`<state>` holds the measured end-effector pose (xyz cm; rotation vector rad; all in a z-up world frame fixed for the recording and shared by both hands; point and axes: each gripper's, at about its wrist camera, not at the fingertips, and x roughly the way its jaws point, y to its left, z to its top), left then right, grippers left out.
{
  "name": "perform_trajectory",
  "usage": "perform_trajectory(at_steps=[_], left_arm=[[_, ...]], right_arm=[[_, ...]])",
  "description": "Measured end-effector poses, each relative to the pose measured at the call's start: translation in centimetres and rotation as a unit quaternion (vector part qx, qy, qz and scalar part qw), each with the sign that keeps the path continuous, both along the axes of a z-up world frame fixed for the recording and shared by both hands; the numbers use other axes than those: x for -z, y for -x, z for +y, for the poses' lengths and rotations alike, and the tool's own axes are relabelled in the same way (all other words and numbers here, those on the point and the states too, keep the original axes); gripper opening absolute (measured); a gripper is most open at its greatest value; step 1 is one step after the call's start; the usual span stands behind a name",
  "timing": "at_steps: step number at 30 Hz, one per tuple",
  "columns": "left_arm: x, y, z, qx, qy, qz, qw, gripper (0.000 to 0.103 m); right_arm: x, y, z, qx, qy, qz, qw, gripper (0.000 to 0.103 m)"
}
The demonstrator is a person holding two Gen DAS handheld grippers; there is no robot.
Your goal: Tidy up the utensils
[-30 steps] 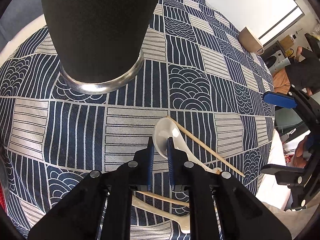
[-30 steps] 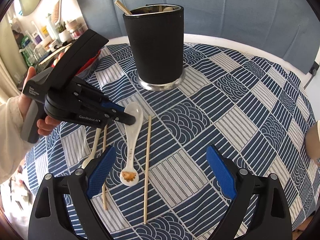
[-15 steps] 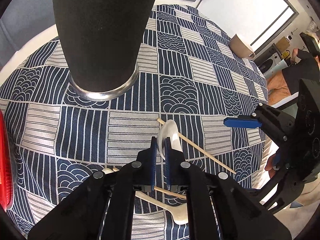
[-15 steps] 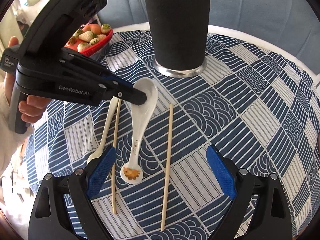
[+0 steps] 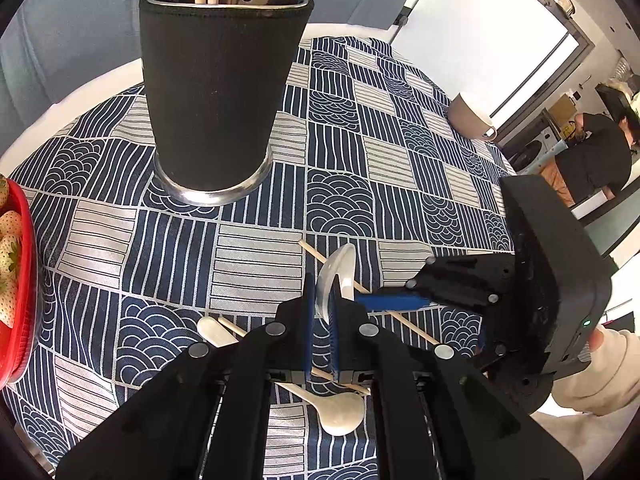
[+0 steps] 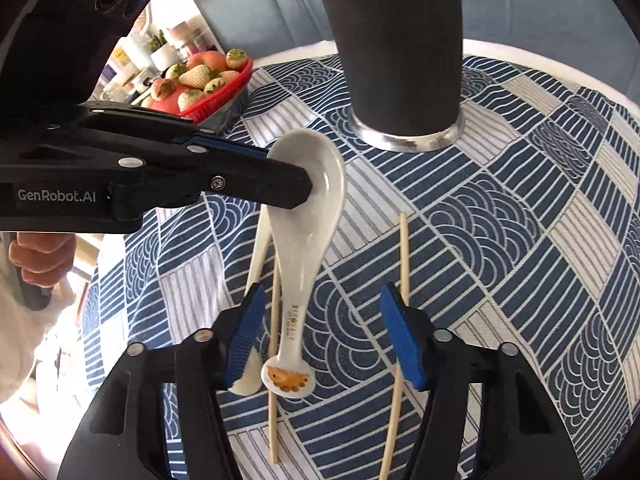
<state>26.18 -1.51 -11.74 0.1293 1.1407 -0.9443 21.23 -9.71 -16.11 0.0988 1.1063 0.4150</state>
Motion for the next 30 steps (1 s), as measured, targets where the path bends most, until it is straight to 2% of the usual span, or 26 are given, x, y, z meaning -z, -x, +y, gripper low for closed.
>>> perform_trajectory(at_steps=[1, 8, 18, 30], left_arm=[[-0.1, 0.1, 0.1, -0.002, -0.002, -0.003, 1.0, 0.007], [-2.1, 0.3, 0.9, -0.01, 0.014, -0.009, 0.9998, 0.007], [-8.0, -0.5, 0.9, -0.012, 0.053, -0.059, 0.9968, 0.007], [-13.6, -1.2, 0.9, -0.016, 0.056, -0.113, 0.9918, 0.007]], right_arm=[[0.1, -0.1, 0.2, -0.005, -0.002, 0.008, 1.0, 0.011], [-1.9, 0.4, 0.6, -0.02, 0.01, -0.013, 1.0, 0.01], [-7.7, -0.1, -0.1, -0.005, 0.038, -0.089, 0.995, 0.011], [-12.9, -1.7, -0.8, -0.006, 0.053, -0.144, 0.988, 0.011]])
